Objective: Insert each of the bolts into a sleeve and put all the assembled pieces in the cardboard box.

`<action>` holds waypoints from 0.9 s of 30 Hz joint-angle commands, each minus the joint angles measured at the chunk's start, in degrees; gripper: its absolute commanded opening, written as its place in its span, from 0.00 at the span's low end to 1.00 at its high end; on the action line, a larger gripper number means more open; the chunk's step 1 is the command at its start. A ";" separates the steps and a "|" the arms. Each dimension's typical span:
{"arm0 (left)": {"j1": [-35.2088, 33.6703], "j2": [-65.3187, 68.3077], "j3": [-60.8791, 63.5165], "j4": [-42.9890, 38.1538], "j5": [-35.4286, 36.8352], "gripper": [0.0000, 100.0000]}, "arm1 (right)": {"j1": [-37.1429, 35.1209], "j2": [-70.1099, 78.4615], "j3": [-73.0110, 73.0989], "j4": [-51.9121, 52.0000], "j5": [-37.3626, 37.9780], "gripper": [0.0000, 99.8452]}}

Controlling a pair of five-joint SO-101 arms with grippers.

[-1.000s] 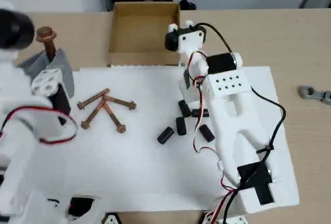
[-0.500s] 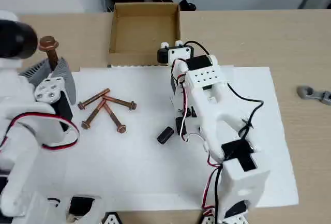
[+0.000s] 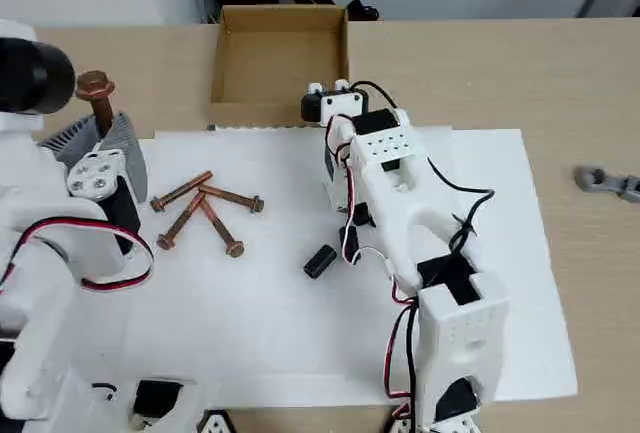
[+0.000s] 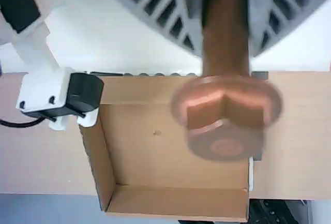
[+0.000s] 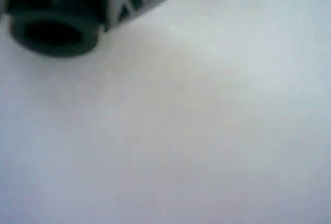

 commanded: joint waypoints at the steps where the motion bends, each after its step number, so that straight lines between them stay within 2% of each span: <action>1: -0.18 -0.35 0.04 0.26 0.00 0.01 | -0.31 2.24 -2.20 -2.42 0.00 0.11; 17: -0.18 -0.44 0.04 0.26 0.00 0.01 | -0.48 6.73 -2.29 0.66 -0.09 0.12; 27: -0.18 -0.44 0.04 0.26 0.00 0.01 | -0.40 -2.77 -2.29 3.30 -0.26 0.12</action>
